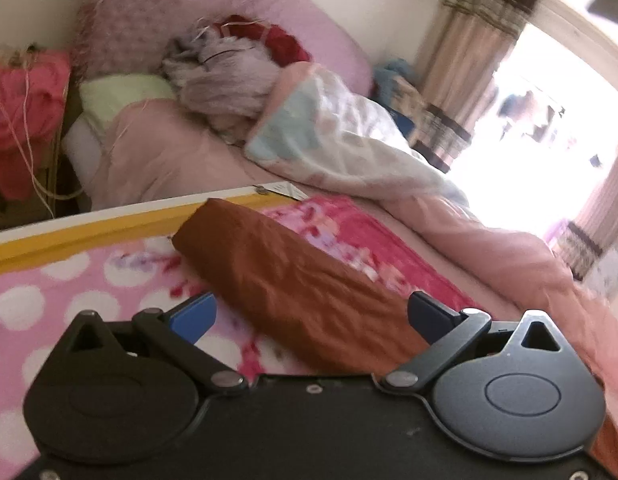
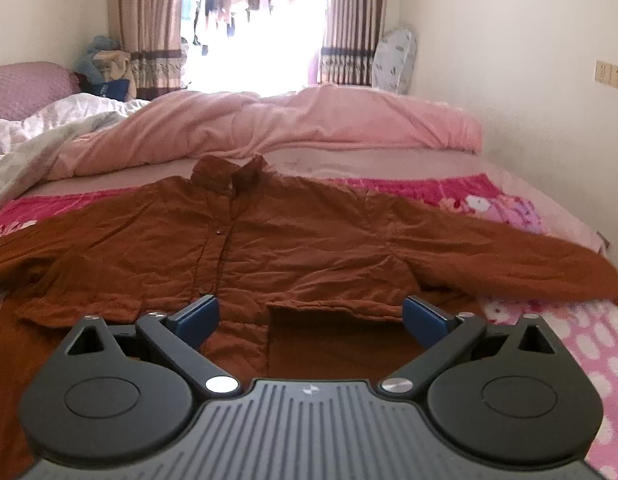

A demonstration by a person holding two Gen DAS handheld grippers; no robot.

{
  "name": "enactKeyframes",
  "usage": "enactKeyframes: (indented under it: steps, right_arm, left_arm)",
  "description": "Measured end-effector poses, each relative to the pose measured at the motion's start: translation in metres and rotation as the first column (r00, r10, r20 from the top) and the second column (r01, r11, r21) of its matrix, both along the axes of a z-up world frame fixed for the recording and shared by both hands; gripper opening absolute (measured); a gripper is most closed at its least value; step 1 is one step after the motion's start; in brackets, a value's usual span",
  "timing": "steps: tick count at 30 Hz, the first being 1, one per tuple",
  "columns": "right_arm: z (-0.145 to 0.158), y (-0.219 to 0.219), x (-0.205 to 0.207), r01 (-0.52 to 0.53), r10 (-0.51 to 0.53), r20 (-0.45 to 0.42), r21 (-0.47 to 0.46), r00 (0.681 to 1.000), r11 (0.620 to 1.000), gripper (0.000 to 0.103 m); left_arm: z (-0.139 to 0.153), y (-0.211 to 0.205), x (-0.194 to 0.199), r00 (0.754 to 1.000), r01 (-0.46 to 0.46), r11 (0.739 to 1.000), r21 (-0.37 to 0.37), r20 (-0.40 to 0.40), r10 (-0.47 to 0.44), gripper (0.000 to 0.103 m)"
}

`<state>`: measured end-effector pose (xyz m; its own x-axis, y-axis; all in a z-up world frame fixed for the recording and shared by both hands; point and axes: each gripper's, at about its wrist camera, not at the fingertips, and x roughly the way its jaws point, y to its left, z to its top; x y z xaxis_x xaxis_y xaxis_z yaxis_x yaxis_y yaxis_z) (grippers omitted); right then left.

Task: Fold large clothes
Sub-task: 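Reach both grippers toward the brown coat's hem and grasp it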

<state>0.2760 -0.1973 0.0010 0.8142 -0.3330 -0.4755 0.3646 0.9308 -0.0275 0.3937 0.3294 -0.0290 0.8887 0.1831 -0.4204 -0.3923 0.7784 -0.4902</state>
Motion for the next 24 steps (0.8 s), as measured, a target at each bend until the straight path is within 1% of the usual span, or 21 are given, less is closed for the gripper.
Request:
enactKeyframes:
  steps: [2,3,4,6,8,9,10,12,14,16,18,21,24]
  right_arm:
    - [-0.003,-0.002,0.012,-0.004,0.004,-0.007,0.018,1.000,1.000,0.103]
    - [-0.005,-0.002,0.018,-0.009,0.009,-0.009,0.025,1.000,1.000,0.103]
    - [-0.007,-0.003,0.024,-0.014,0.014,-0.012,0.030,1.000,0.999,0.103]
    - [-0.011,-0.003,0.033,-0.018,0.019,-0.021,0.034,1.000,0.999,0.103]
    - [-0.015,0.000,0.041,-0.018,0.019,-0.033,0.028,0.999,0.999,0.103]
    - [-0.017,0.001,0.045,-0.017,0.018,-0.043,0.023,0.999,1.000,0.103]
    - [-0.020,0.002,0.049,-0.020,0.021,-0.052,0.018,0.998,1.000,0.103]
    - [-0.023,0.004,0.055,-0.026,0.027,-0.067,0.011,0.997,1.000,0.103]
    - [-0.025,0.007,0.059,-0.033,0.034,-0.077,0.004,0.996,0.999,0.103]
    - [-0.027,0.008,0.064,-0.037,0.036,-0.083,-0.004,0.996,0.999,0.103]
    - [-0.029,0.010,0.067,-0.041,0.040,-0.085,-0.006,0.996,0.999,0.103]
    - [-0.031,0.010,0.071,-0.046,0.045,-0.091,-0.004,0.995,0.999,0.103]
    - [-0.032,0.008,0.073,-0.048,0.049,-0.092,0.014,0.995,0.999,0.103]
  left_arm:
    - [-0.008,0.020,0.018,0.999,-0.045,0.998,-0.047,-0.016,0.044,0.101]
    - [-0.013,0.029,0.026,0.997,-0.068,0.996,-0.065,-0.030,0.066,0.097]
    - [-0.020,0.036,0.035,0.996,-0.085,0.993,-0.088,-0.042,0.081,0.089]
    - [-0.036,0.053,0.050,0.994,-0.101,0.981,-0.169,-0.061,0.091,0.081]
    - [-0.050,0.062,0.058,0.991,-0.124,0.965,-0.230,-0.076,0.109,0.081]
    - [-0.054,0.064,0.061,0.990,-0.135,0.961,-0.241,-0.079,0.119,0.079]
    - [-0.055,0.062,0.060,0.990,-0.141,0.963,-0.231,-0.058,0.131,0.079]
    - [-0.055,0.065,0.066,0.987,-0.156,0.961,-0.229,-0.058,0.147,0.078]
    - [-0.056,0.069,0.073,0.984,-0.175,0.954,-0.244,-0.059,0.165,0.069]
    - [-0.055,0.073,0.075,0.982,-0.188,0.950,-0.250,-0.066,0.177,0.051]
    - [-0.056,0.075,0.076,0.981,-0.193,0.945,-0.263,-0.077,0.179,0.044]
    - [-0.052,0.072,0.072,0.981,-0.193,0.949,-0.250,-0.084,0.177,0.033]
    - [-0.044,0.069,0.075,0.984,-0.177,0.953,-0.246,-0.063,0.166,0.020]
